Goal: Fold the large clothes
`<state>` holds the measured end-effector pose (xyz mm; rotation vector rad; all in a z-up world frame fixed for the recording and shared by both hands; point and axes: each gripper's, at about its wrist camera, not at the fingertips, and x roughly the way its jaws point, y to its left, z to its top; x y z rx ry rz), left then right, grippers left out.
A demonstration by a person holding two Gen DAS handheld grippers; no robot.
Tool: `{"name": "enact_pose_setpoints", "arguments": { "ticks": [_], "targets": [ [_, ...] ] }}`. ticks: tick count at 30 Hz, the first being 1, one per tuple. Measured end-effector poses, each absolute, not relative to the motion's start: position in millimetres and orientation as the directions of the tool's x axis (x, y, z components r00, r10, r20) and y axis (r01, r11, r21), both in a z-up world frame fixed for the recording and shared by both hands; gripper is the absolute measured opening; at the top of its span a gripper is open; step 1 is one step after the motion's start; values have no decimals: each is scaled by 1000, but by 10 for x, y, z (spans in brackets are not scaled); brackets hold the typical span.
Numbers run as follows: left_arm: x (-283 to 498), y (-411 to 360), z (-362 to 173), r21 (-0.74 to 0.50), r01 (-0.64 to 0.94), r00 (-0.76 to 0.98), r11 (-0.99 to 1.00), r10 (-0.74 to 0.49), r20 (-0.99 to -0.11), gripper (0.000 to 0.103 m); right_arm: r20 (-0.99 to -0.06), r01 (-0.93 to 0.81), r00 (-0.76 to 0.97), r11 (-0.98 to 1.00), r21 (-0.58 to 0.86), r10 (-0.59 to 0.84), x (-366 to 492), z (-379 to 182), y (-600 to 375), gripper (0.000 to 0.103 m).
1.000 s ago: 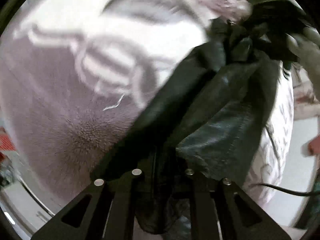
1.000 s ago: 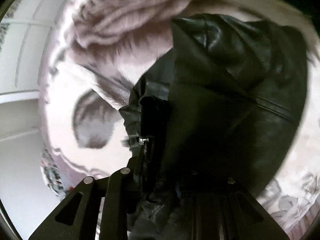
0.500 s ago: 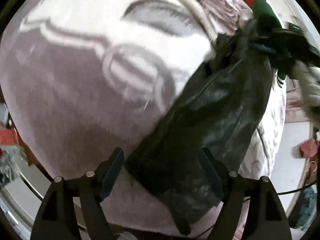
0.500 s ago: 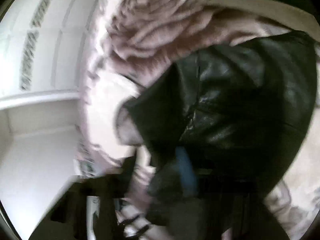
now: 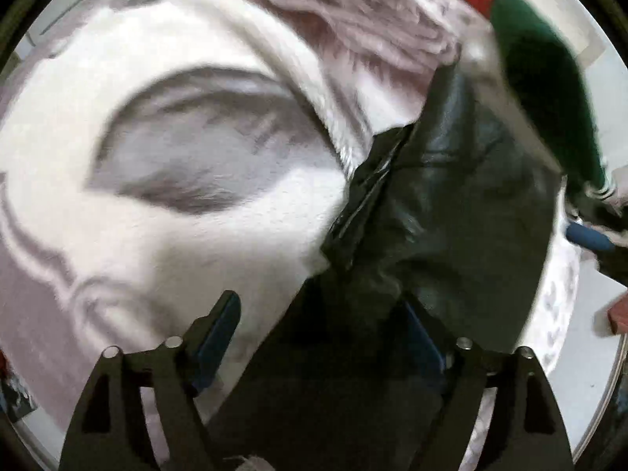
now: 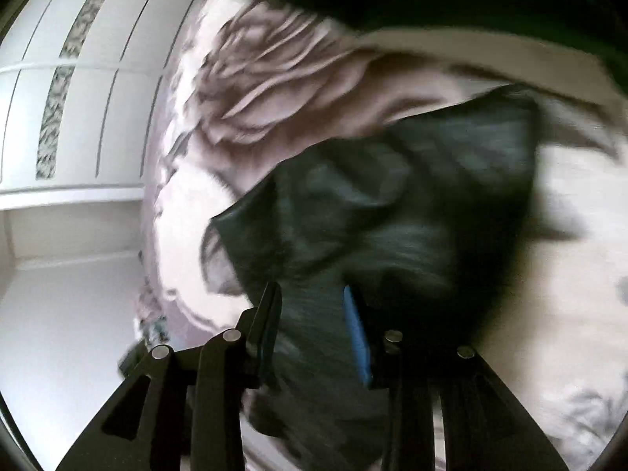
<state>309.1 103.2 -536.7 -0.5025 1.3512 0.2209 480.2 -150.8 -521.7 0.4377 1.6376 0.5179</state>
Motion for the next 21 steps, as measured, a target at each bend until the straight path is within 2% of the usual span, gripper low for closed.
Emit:
{"name": "enact_pose_setpoints", "arguments": {
  "ticks": [3,5,7,9,11,12,14,15,17,18,20,21],
  "targets": [
    [3130,1135,-5617,-247,-442,200,863,-174,-964,103,-894,-41,-165,903,428,416,4847,-5532,-1560,35],
    [3105,1195,-5666,-286,-441,218,851,-208,-954,103,-919,-64,-184,929,364,348,4880,-5773,-1512,24],
    [3111,1195,-5648,-280,-433,215,857,-203,-955,103,-938,-140,-216,942,305,272,4890,-6047,-1329,22],
    [3106,1206,-5602,-274,-435,215,857,-197,-957,103,-942,-170,-228,942,289,247,4919,-6003,-1246,24],
    [3109,1196,-5524,-284,-442,225,851,-201,-953,103,-915,-149,-221,916,373,337,4939,-5775,-1397,30],
    [3080,1199,-5472,-288,-443,235,849,-200,-951,103,-901,-123,-198,902,413,386,4938,-5675,-1515,39],
    [3016,1200,-5362,-280,-441,250,853,-182,-951,103,-891,-57,-130,894,445,435,4942,-5528,-1861,64],
    [2979,1188,-5295,-276,-439,261,855,-173,-950,103,-891,-23,-105,895,445,441,4947,-5558,-2028,68],
    [2934,1159,-5206,-251,-440,267,862,-141,-953,103,-876,59,-121,885,462,466,5004,-5852,-2214,71],
    [2926,1154,-5190,-245,-439,268,864,-134,-954,103,-837,105,-146,850,516,527,5045,-6054,-2255,71],
    [2964,1130,-5187,-233,-448,261,863,-122,-957,103,-707,197,-208,737,647,676,5114,-6496,-2207,71],
    [2959,1100,-5165,-229,-448,260,864,-119,-958,103,-618,220,-187,646,731,763,5124,-6594,-2155,69]
  ]
}}
